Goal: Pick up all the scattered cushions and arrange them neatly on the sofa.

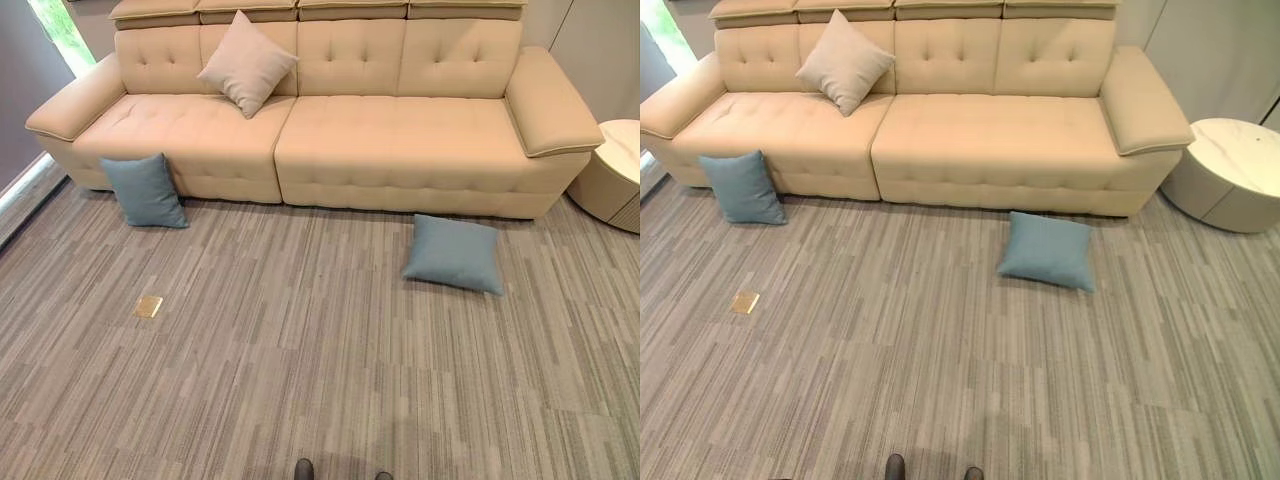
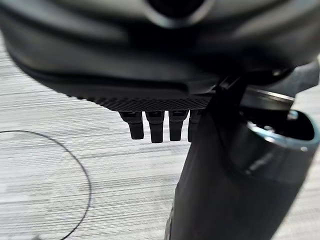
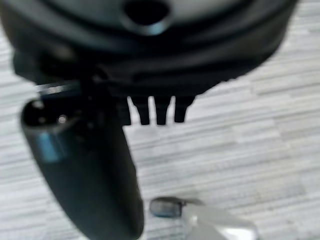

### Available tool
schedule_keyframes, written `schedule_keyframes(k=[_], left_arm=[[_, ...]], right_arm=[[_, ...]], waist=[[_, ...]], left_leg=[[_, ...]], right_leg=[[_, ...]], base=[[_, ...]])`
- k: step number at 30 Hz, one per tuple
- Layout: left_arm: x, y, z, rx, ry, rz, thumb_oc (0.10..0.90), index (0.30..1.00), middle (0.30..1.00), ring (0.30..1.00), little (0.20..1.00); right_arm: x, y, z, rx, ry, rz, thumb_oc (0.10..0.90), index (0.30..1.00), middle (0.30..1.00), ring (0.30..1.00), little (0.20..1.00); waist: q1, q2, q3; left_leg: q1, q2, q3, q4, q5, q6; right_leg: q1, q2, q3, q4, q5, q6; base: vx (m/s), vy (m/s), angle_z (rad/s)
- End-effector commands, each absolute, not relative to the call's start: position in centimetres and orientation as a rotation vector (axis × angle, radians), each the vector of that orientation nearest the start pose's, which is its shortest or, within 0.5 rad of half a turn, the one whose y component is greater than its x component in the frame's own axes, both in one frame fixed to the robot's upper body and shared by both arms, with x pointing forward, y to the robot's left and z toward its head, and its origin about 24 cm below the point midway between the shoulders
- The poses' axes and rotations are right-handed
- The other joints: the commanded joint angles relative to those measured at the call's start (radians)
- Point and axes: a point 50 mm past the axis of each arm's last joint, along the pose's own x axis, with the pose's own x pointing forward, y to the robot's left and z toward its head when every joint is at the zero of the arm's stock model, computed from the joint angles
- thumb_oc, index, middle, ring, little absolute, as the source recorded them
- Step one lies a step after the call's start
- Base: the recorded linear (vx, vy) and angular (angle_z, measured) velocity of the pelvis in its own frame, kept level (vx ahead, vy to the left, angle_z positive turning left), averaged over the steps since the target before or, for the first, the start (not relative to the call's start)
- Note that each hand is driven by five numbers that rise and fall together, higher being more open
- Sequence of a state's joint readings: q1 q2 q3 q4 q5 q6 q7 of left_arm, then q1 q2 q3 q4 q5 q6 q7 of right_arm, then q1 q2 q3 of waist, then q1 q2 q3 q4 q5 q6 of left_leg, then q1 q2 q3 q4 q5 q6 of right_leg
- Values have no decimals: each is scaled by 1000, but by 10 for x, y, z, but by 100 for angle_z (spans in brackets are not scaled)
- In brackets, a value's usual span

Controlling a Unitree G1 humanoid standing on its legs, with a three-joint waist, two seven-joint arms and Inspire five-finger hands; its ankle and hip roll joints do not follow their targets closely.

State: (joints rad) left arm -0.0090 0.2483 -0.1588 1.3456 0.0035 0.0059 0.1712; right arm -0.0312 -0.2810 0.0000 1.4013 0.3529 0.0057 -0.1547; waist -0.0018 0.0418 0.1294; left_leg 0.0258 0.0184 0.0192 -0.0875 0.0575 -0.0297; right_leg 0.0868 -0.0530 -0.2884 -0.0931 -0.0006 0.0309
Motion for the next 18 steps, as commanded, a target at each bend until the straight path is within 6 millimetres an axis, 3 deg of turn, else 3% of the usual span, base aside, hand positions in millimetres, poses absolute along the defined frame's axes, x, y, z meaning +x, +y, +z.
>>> schedule_keyframes(k=[1,7,11,13,16,18], left_arm=[[82,260,-157,638,1290,124,800,900,900,900,900],[94,246,-159,655,1260,76,800,900,900,900,900],[109,228,-160,787,1202,-106,800,900,900,900,900],[128,221,-156,962,1113,-263,800,900,900,900,900],[141,219,-151,1008,1057,-282,800,900,900,900,900],[162,213,-144,960,983,-214,800,900,900,900,900]], right_arm=[[84,-265,-156,-140,1248,-469,800,900,900,900,900],[98,-258,-155,-141,1206,-445,800,900,900,900,900],[112,-259,-151,-174,1165,-418,800,900,900,900,900],[125,-267,-144,-203,1119,-422,800,900,900,900,900],[120,-271,-145,-274,1151,-393,800,900,900,900,900],[97,-266,-153,-304,1248,-379,800,900,900,900,900]], waist=[[1,-14,-7],[-5,-17,4],[-27,-7,25],[-48,14,49],[-52,18,62],[-64,18,82]], left_leg=[[-14,42,-12,0,-76,-27],[-16,44,-4,0,-79,-27],[-21,52,5,0,-74,-26],[-29,74,27,0,-64,-25],[-26,91,50,18,-66,-29],[-42,121,76,114,-94,-38]], right_leg=[[11,-69,29,6,-54,81],[3,-69,41,6,-54,82],[-9,-69,60,9,-47,73],[-69,-65,83,74,-64,58],[-91,-56,101,103,-78,46],[-103,-39,126,131,-99,25]], base=[[0,0,0],[13,-30,-8],[10,-71,-6],[-43,-92,-11],[24,-116,-39],[86,-238,-16]])
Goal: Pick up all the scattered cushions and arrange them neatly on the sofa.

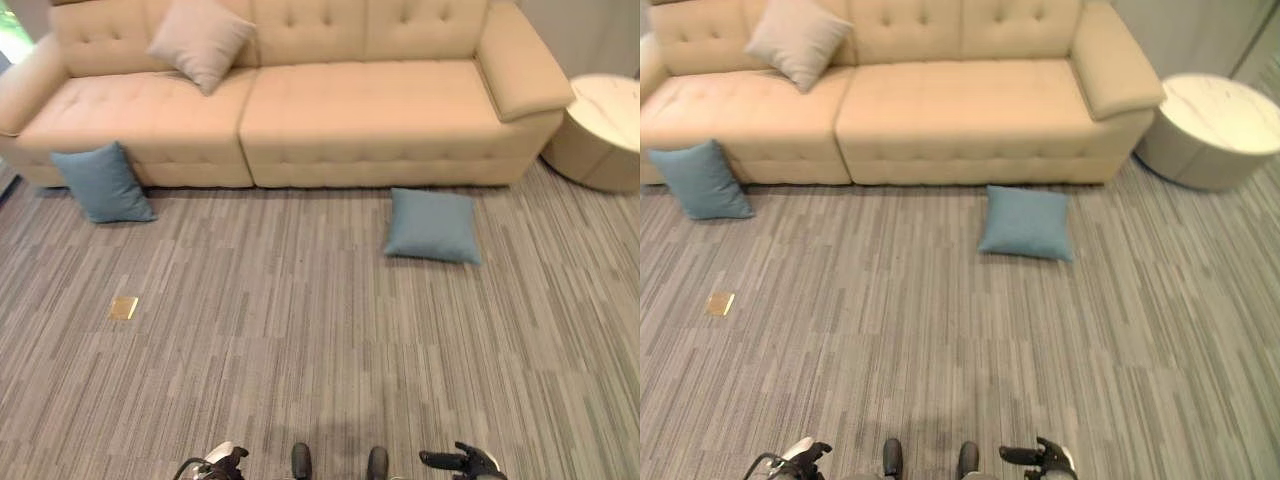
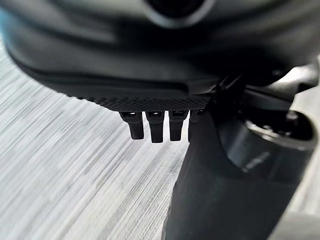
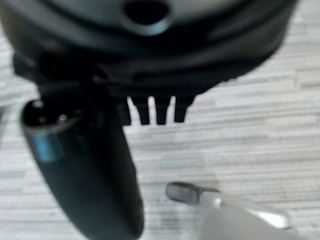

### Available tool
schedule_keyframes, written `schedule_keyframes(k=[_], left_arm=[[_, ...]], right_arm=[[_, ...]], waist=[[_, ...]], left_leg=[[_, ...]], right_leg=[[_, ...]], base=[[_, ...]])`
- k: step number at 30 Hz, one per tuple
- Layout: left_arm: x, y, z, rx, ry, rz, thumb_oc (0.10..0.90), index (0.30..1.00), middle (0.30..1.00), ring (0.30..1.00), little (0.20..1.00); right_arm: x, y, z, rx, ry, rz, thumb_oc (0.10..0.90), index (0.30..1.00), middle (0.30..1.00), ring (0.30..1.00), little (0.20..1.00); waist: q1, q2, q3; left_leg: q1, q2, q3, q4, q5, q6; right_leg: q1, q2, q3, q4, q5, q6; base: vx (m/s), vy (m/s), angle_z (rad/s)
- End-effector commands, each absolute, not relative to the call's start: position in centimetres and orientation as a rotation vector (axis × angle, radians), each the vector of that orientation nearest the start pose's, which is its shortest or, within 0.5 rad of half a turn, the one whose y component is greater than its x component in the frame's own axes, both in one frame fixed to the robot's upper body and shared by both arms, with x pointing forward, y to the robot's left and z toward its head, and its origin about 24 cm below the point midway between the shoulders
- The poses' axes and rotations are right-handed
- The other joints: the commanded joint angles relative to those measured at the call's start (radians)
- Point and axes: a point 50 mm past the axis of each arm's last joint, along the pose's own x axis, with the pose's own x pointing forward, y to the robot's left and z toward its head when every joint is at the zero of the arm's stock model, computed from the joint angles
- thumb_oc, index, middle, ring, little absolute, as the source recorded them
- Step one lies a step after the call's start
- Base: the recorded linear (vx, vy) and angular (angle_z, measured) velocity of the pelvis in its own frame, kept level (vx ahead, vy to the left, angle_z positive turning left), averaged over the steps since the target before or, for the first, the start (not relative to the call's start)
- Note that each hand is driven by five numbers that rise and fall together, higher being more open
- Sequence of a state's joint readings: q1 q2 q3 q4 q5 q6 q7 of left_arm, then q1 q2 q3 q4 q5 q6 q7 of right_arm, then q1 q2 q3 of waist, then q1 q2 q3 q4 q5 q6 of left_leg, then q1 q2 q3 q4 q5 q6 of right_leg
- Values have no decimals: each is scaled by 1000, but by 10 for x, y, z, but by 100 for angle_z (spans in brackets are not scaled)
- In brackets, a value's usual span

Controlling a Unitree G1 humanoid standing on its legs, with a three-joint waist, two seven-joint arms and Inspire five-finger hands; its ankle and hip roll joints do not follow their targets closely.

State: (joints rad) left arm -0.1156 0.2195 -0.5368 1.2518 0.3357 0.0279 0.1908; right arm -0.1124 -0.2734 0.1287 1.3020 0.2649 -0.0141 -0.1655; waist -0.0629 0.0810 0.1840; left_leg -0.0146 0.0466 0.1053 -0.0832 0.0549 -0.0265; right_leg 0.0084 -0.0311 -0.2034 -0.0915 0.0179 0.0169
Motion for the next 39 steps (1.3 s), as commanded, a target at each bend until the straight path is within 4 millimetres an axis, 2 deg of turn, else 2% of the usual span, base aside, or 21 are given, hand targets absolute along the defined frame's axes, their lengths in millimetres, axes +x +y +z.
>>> schedule_keyframes(k=[1,3,5,9,11,13,15,19,23,24,25,26,28,29,31,33,34,35,36,37,39], left_arm=[[162,213,-144,960,983,-214,800,900,900,900,900],[176,204,-139,912,932,-195,800,900,900,900,900],[196,190,-130,952,822,-252,800,900,900,900,900],[213,177,-120,999,712,-291,800,900,900,900,900],[214,171,-117,955,667,-291,800,900,900,900,900],[203,175,-122,941,701,-270,800,900,900,900,900],[193,182,-128,967,740,-257,800,900,900,900,900],[154,200,-148,939,951,-227,800,900,900,900,900],[119,218,-158,935,1105,-194,800,900,900,900,900],[110,224,-160,936,1147,-189,800,900,900,900,900],[98,232,-161,927,1201,-170,800,900,900,900,900],[98,232,-161,927,1201,-170,800,900,900,900,900],[104,236,-159,924,1190,-148,800,900,900,900,900],[120,237,-154,963,1134,-145,800,900,900,900,900],[123,237,-152,992,1122,-162,800,900,900,900,900],[145,233,-146,1025,1036,-138,800,900,900,900,900],[145,233,-146,1024,1036,-138,800,900,900,900,900],[164,227,-139,953,970,-70,800,900,900,900,900],[164,227,-139,952,970,-70,800,900,900,900,900],[181,221,-132,930,905,-52,800,900,900,900,900],[186,218,-130,937,881,-59,800,900,900,900,900]], right_arm=[[97,-266,-153,-304,1248,-380,800,900,900,900,900],[88,-267,-155,-205,1269,-443,800,900,900,900,900],[86,-276,-152,-239,1279,-443,800,900,900,900,900],[88,-295,-144,-337,1291,-452,800,900,900,900,900],[93,-307,-139,-427,1287,-425,800,900,900,900,900],[100,-308,-136,-458,1255,-409,800,900,900,900,900],[107,-306,-135,-475,1214,-395,800,900,900,900,900],[110,-289,-141,-499,1224,-326,800,900,900,900,900],[109,-273,-147,-542,1237,-238,800,900,900,900,900],[110,-270,-148,-540,1232,-223,800,900,900,900,900],[115,-260,-150,-528,1210,-179,800,900,900,900,900],[115,-260,-150,-529,1210,-179,800,900,900,900,900],[131,-252,-147,-540,1152,-136,800,900,900,900,900],[149,-246,-141,-536,1085,-124,800,900,900,900,900],[154,-245,-140,-532,1066,-123,800,900,900,900,900],[157,-233,-141,-526,1038,-98,800,900,900,900,900],[157,-233,-141,-527,1038,-99,800,900,900,900,900],[162,-229,-139,-510,1018,-112,800,900,900,900,900],[163,-229,-139,-510,1018,-112,800,900,900,900,900],[159,-233,-140,-487,1029,-145,800,900,900,900,900],[157,-236,-140,-481,1037,-162,800,900,900,900,900]], waist=[[-2,-21,27],[-12,-23,45],[-7,-27,94],[-1,-29,128],[31,-19,118],[71,-20,107],[103,-3,95],[148,-36,61],[166,-69,12],[170,-86,3],[172,-118,-8],[173,-115,-10],[172,-128,1],[151,-100,29],[139,-74,44],[94,-34,71],[93,-32,70],[71,-23,82],[69,-23,87],[38,-39,91],[23,-39,93]], left_leg=[[-3,94,-10,112,-93,-41],[-25,122,8,208,-103,-48],[-123,183,-31,463,11,-56],[-261,159,-70,662,46,-20],[-324,40,-57,603,-45,2],[-349,-20,-46,478,-83,16],[-391,-27,-19,282,28,2],[-397,-44,34,25,78,8],[-378,-71,-16,62,145,35],[-365,-82,-16,79,130,43],[-336,-113,-12,104,88,66],[-338,-109,-12,105,89,65],[-307,-133,-22,136,30,96],[-244,-137,-48,158,-24,131],[-213,-126,-68,155,-41,140],[-102,-118,-121,149,-93,138],[-104,-116,-123,149,-92,138],[-30,-115,-150,143,-135,122],[-25,-114,-153,143,-136,121],[44,-126,-184,133,-183,98],[80,-117,-193,121,-205,84]], right_leg=[[-25,-60,42,130,-118,39],[-20,-45,61,139,-134,16],[8,-3,82,153,-158,-24],[10,9,82,173,-188,-44],[22,-6,104,176,-217,-31],[66,-6,122,156,-236,-16],[118,22,124,126,-250,-10],[203,24,164,103,-287,13],[204,6,178,148,-277,37],[197,-10,179,186,-256,58],[172,-44,180,313,-138,115],[169,-40,182,312,-136,114],[87,-80,156,535,64,179],[-6,-136,103,784,187,173],[-71,-142,88,888,185,153],[-205,-202,11,894,38,98],[-204,-200,8,892,39,96],[-273,-195,-47,740,-60,67],[-266,-194,-51,738,-62,67],[-295,-164,-45,469,-41,82],[-299,-157,-40,342,-15,95]], base=[[120,-301,-23],[110,-283,-34],[127,-399,-34],[70,-161,-32],[298,89,-27],[447,79,-53],[470,16,-78],[450,61,-20],[496,154,-78],[469,194,-45],[460,194,-22],[409,199,23],[330,236,32],[472,345,30],[361,214,55],[500,100,65],[617,-46,69],[339,-74,55],[688,-253,54],[535,-265,38],[526,-229,70]])
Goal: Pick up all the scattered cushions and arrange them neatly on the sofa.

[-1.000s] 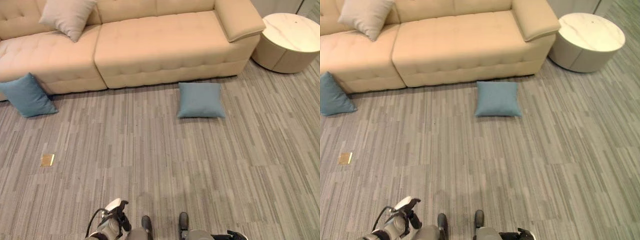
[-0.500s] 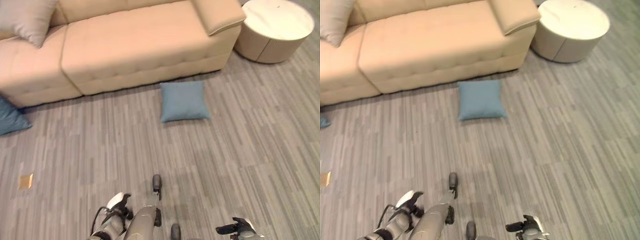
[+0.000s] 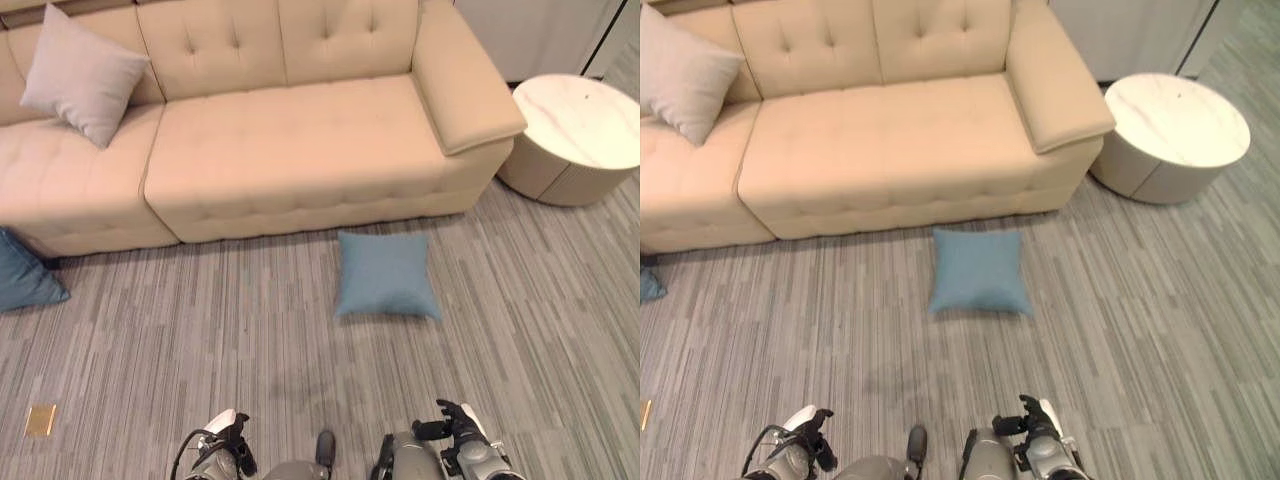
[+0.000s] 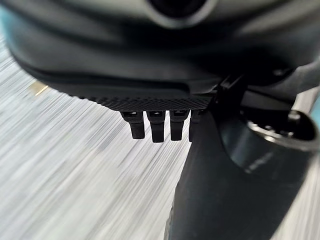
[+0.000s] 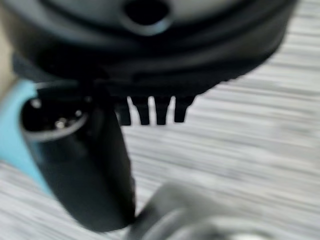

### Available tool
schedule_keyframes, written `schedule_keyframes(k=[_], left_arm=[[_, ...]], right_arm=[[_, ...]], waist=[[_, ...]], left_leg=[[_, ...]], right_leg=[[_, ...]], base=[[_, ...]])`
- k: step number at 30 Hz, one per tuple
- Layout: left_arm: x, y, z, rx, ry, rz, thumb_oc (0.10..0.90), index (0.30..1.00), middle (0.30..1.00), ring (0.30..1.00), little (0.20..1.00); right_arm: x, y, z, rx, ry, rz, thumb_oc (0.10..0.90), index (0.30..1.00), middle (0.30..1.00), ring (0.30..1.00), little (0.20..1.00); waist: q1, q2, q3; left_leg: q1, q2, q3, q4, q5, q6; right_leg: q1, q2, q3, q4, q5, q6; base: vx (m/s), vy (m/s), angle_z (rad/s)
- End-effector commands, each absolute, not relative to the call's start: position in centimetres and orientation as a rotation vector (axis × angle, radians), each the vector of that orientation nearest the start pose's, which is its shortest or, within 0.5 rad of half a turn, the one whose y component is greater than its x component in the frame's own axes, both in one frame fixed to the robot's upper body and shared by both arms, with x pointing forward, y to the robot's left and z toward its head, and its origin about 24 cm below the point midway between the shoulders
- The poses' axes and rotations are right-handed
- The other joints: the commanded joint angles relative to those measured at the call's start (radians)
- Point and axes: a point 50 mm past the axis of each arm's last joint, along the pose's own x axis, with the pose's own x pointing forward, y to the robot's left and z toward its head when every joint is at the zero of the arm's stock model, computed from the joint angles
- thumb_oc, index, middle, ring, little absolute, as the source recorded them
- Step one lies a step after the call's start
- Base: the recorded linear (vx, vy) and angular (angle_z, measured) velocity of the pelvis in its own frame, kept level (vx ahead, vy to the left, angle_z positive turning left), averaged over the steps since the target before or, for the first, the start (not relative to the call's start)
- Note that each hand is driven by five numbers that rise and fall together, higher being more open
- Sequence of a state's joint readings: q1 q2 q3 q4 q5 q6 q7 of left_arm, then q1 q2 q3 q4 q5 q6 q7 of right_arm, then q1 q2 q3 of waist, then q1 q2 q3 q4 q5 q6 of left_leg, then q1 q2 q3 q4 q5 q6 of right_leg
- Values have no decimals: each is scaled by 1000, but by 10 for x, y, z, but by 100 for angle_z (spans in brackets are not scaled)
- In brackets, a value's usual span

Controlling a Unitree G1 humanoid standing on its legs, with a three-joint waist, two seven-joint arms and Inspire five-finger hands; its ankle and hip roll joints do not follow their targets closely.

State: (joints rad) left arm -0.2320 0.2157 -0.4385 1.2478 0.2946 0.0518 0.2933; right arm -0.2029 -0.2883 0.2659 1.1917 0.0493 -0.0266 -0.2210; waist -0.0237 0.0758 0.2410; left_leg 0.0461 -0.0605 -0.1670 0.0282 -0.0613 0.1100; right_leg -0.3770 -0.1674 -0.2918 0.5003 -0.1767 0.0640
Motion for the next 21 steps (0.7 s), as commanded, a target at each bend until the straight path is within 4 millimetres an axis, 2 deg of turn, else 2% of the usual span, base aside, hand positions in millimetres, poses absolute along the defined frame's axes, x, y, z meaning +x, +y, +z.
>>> schedule_keyframes(k=[1,3,4,5,6,7,8,9,10,11,12,14,15,16,17,19,20,21], left_arm=[[190,213,-128,985,850,-98,800,900,900,900,900],[188,207,-131,1015,840,-149,800,900,900,900,900],[188,207,-131,1015,840,-148,800,900,900,900,900],[177,204,-137,1008,868,-165,800,900,900,900,900],[170,203,-140,988,899,-170,800,900,900,900,900],[167,202,-142,977,910,-174,800,900,900,900,900],[167,202,-142,978,910,-174,800,900,900,900,900],[164,201,-144,961,922,-179,800,900,900,900,900],[158,202,-146,943,940,-181,800,900,900,900,900],[160,203,-145,950,937,-178,800,900,900,900,900],[161,202,-144,948,932,-179,800,900,900,900,900],[161,196,-145,945,930,-195,800,900,900,900,900],[161,196,-145,945,930,-196,800,900,900,900,900],[160,194,-146,951,930,-210,800,900,900,900,900],[158,194,-147,957,940,-227,800,900,900,900,900],[156,194,-148,961,943,-224,800,900,900,900,900],[159,194,-147,951,935,-202,800,900,900,900,900],[164,195,-144,939,923,-177,800,900,900,900,900]], right_arm=[[143,-244,-144,-470,1087,-204,800,900,900,900,900],[126,-253,-147,-435,1140,-265,800,900,900,900,900],[126,-253,-147,-434,1139,-265,800,900,900,900,900],[119,-255,-149,-417,1161,-290,800,900,900,900,900],[113,-258,-150,-394,1180,-317,800,900,900,900,900],[113,-259,-150,-383,1178,-331,800,900,900,900,900],[113,-259,-150,-383,1178,-331,800,900,900,900,900],[114,-262,-149,-374,1171,-345,800,900,900,900,900],[112,-269,-147,-361,1182,-385,800,900,900,900,900],[111,-275,-145,-366,1188,-412,800,900,900,900,900],[109,-279,-145,-370,1190,-426,800,900,900,900,900],[99,-282,-146,-365,1214,-454,800,900,900,900,900],[99,-282,-146,-365,1215,-454,800,900,900,900,900],[94,-281,-148,-368,1230,-458,800,900,900,900,900],[89,-280,-149,-372,1250,-459,800,900,900,900,900],[90,-278,-150,-379,1246,-447,800,900,900,900,900],[95,-278,-148,-378,1221,-460,800,900,900,900,900],[100,-275,-148,-361,1205,-477,800,900,900,900,900]], waist=[[-43,-39,31],[-55,-41,15],[-56,-43,14],[-63,-33,-10],[-67,-24,-20],[-69,-25,-18],[-71,-28,-20],[-69,-35,-8],[-59,-56,12],[-47,-66,24],[-39,-63,33],[-28,-64,31],[-27,-65,32],[-20,-56,28],[-10,-44,19],[-14,-45,8],[-21,-45,12],[-23,-50,10]], left_leg=[[73,-9,70,8,-131,-73],[101,-2,58,38,-180,-84],[99,-5,56,38,-177,-84],[116,20,53,71,-174,-100],[103,42,70,145,-146,-128],[60,57,95,248,-109,-148],[56,53,93,248,-106,-147],[-30,73,113,407,-38,-169],[-144,122,184,580,17,-155],[-199,139,218,615,8,-150],[-236,163,254,594,-23,-145],[-260,171,319,407,-67,-127],[-256,170,320,403,-66,-127],[-261,169,332,277,-17,-129],[-225,164,332,156,18,-135],[-212,144,304,126,16,-129],[-195,107,286,111,0,-116],[-203,103,291,105,2,-113]], right_leg=[[59,-13,66,-373,225,80],[95,4,94,-399,221,81],[94,1,94,-402,225,81],[105,27,117,-358,225,55],[142,54,112,-369,206,34],[174,60,112,-385,198,21],[171,57,111,-388,201,22],[197,58,112,-392,192,0],[238,68,105,-409,174,-37],[260,68,98,-417,156,-45],[273,72,90,-414,140,-46],[302,64,60,-417,106,-30],[304,62,61,-417,105,-29],[318,71,52,-415,88,-25],[327,73,45,-397,72,-19],[325,74,52,-388,75,-11],[307,65,54,-323,68,-5],[290,57,53,-312,69,3]], base=[[479,-174,81],[453,-195,43],[423,-221,33],[439,-233,48],[524,-294,67],[230,-150,56],[106,-121,45],[94,-207,19],[123,-286,13],[140,-257,1],[150,-127,-1],[199,-24,-7],[197,46,4],[278,116,16],[360,148,11],[237,133,-9],[146,153,-24],[152,197,-12]])
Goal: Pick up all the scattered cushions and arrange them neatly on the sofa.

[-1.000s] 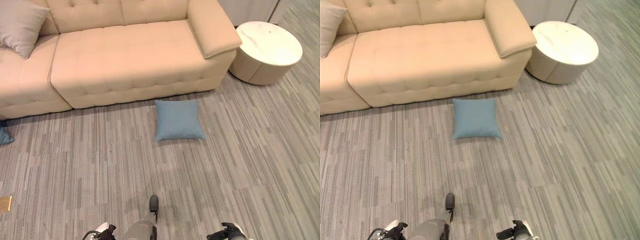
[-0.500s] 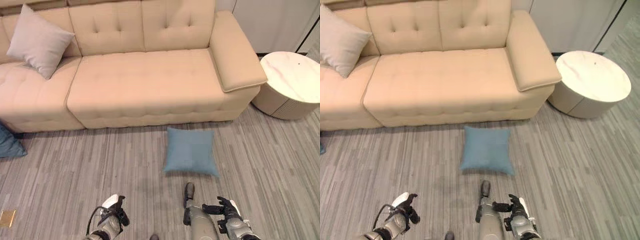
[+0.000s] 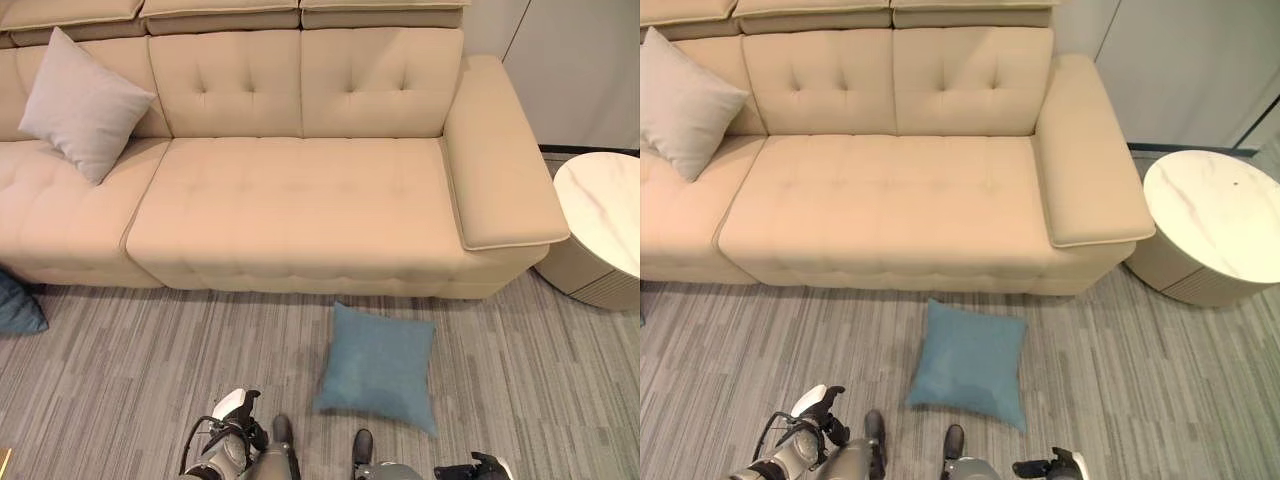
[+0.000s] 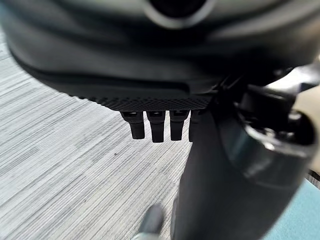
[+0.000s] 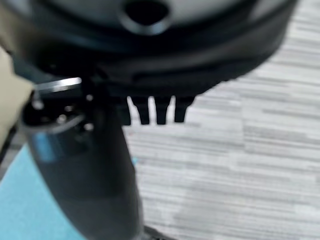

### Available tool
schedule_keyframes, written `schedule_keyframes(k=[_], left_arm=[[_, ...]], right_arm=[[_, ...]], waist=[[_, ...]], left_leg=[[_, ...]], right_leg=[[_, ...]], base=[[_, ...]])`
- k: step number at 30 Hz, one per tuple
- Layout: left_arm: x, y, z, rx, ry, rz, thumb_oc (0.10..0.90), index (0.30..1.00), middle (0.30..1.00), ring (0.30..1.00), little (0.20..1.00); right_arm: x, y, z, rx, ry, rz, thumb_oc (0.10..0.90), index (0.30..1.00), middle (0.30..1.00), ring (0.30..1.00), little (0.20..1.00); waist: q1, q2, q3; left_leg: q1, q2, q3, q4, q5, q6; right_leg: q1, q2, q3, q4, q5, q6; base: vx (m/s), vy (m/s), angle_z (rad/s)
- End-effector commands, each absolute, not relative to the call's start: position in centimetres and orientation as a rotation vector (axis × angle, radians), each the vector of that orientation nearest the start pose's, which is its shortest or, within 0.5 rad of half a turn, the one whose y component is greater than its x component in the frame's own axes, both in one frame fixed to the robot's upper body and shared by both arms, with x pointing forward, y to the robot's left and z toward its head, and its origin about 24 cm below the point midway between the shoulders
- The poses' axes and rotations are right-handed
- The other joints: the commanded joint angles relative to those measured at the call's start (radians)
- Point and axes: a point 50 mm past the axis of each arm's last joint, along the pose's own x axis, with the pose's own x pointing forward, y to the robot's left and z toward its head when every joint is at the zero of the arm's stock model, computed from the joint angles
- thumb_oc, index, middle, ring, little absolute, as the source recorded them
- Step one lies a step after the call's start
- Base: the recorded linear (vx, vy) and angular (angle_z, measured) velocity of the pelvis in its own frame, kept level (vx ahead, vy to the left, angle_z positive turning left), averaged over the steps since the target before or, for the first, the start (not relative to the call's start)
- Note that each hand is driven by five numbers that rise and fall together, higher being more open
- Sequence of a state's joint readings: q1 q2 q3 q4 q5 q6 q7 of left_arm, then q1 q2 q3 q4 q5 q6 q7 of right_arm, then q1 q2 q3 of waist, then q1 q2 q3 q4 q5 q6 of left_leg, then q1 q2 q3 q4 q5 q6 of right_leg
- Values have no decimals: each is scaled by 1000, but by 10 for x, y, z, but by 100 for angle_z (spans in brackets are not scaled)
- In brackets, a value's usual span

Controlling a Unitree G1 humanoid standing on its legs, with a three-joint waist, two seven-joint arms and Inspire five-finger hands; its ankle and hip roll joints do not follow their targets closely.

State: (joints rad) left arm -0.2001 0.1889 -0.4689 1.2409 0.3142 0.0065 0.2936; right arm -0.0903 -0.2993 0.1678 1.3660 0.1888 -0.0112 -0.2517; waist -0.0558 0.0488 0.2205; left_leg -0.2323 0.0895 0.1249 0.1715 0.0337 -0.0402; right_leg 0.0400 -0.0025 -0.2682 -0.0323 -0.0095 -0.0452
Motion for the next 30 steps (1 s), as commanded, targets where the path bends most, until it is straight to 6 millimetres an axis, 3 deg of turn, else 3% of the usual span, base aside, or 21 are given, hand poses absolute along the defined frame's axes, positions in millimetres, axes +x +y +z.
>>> schedule_keyframes(k=[1,4,6,7,8,9,10,11,13,15,17,20,22,23,24,25,27,28,30], left_arm=[[170,196,-142,933,905,-152,800,900,900,900,900],[193,209,-127,946,830,-45,800,900,900,900,900],[204,217,-120,950,804,1,800,900,900,900,900],[204,217,-119,950,803,1,800,900,900,900,900],[215,221,-112,879,779,43,800,900,900,900,900],[221,225,-107,854,757,78,800,900,900,900,900],[227,227,-103,811,736,115,800,900,900,900,900],[234,231,-96,762,703,158,800,900,900,900,900],[250,233,-79,723,590,222,800,900,900,900,900],[275,239,-48,703,429,300,800,900,900,900,900],[302,250,-11,679,284,406,800,900,900,900,900],[344,267,68,586,35,586,800,900,900,900,900],[362,266,122,497,-146,633,800,900,900,900,900],[366,272,146,447,-212,651,800,900,900,900,900],[367,273,149,441,-217,652,800,900,900,900,900],[371,270,201,251,-396,600,800,900,900,900,900],[368,270,215,132,-456,567,800,900,900,900,900],[367,263,223,89,-496,543,800,900,900,900,900],[365,249,230,6,-547,505,800,900,900,900,900]], right_arm=[[104,-275,-147,-354,1188,-492,800,900,900,900,900],[135,-270,-138,-334,1080,-520,800,900,900,900,900],[148,-278,-129,-358,1032,-577,800,900,900,900,900],[149,-278,-129,-358,1031,-577,800,900,900,900,900],[163,-288,-119,-303,970,-653,800,900,900,900,900],[175,-291,-112,-302,929,-665,800,900,900,900,900],[182,-294,-107,-300,901,-676,800,900,900,900,900],[192,-298,-99,-294,858,-698,800,900,900,900,900],[209,-309,-82,-281,772,-765,800,900,900,900,900],[226,-321,-62,-276,680,-844,800,900,900,900,900],[236,-335,-44,-271,617,-919,800,900,900,900,900],[263,-356,-1,-265,469,-1024,800,900,900,900,900],[288,-357,34,-240,324,-1048,800,900,900,900,900],[292,-370,56,-232,265,-1085,800,900,900,900,900],[294,-371,59,-228,259,-1086,800,900,900,900,900],[301,-390,100,-244,159,-1119,800,900,900,900,900],[300,-397,108,-301,151,-1094,800,900,900,900,900],[306,-386,100,-321,168,-1060,800,900,900,900,900],[316,-372,103,-346,134,-1030,800,900,900,900,900]], waist=[[10,-25,36],[4,-26,86],[-3,-16,120],[-3,-16,119],[0,10,150],[7,22,168],[18,30,176],[30,37,184],[52,29,192],[65,31,206],[63,43,229],[54,68,256],[47,79,264],[45,86,271],[48,85,265],[48,91,266],[50,89,247],[49,92,241],[53,97,227]], left_leg=[[69,-54,0,-36,-100,45],[27,-52,7,-28,-114,72],[-18,-53,-6,9,-125,84],[-21,-53,-6,11,-126,84],[-79,-39,-30,61,-136,74],[-123,-31,-33,90,-139,70],[-160,-15,-33,129,-168,53],[-215,1,-22,162,-171,41],[-319,-1,-28,234,-172,25],[-408,-7,-35,253,-152,14],[-475,-2,-58,229,-115,-1],[-614,13,-82,194,-62,-21],[-714,27,-93,194,-41,-34],[-747,28,-100,190,-33,-37],[-764,28,-99,195,-32,-38],[-848,30,-109,182,-10,-44],[-915,22,-109,176,-2,-42],[-946,14,-112,172,0,-38],[-1009,6,-106,172,7,-35]], right_leg=[[-146,-117,31,247,-97,118],[-288,-162,20,456,-76,159],[-338,-186,59,564,-57,176],[-341,-187,60,566,-58,177],[-342,-253,103,553,-44,158],[-350,-301,94,535,-30,144],[-332,-353,72,497,-32,151],[-326,-404,32,438,10,160],[-309,-399,24,336,1,164],[-384,-379,30,344,4,191],[-477,-365,29,379,-41,188],[-667,-356,21,465,-90,180],[-791,-355,34,515,-109,178],[-844,-350,42,535,-118,177],[-865,-351,47,546,-121,175],[-986,-345,71,589,-137,178],[-1081,-341,101,616,-148,176],[-1127,-340,112,634,-151,177],[-1201,-340,135,656,-160,177]], base=[[-9,128,15],[-115,137,23],[-104,47,15],[-125,-56,40],[-154,-75,45],[-147,-129,50],[-134,-137,30],[-97,-196,23],[-134,-202,-5],[-130,-162,-11],[-124,-173,5],[-142,-112,7],[-69,-69,4],[-23,3,4],[0,0,0],[35,-46,-6],[48,-36,-10],[65,-19,-10],[88,-17,-6]])
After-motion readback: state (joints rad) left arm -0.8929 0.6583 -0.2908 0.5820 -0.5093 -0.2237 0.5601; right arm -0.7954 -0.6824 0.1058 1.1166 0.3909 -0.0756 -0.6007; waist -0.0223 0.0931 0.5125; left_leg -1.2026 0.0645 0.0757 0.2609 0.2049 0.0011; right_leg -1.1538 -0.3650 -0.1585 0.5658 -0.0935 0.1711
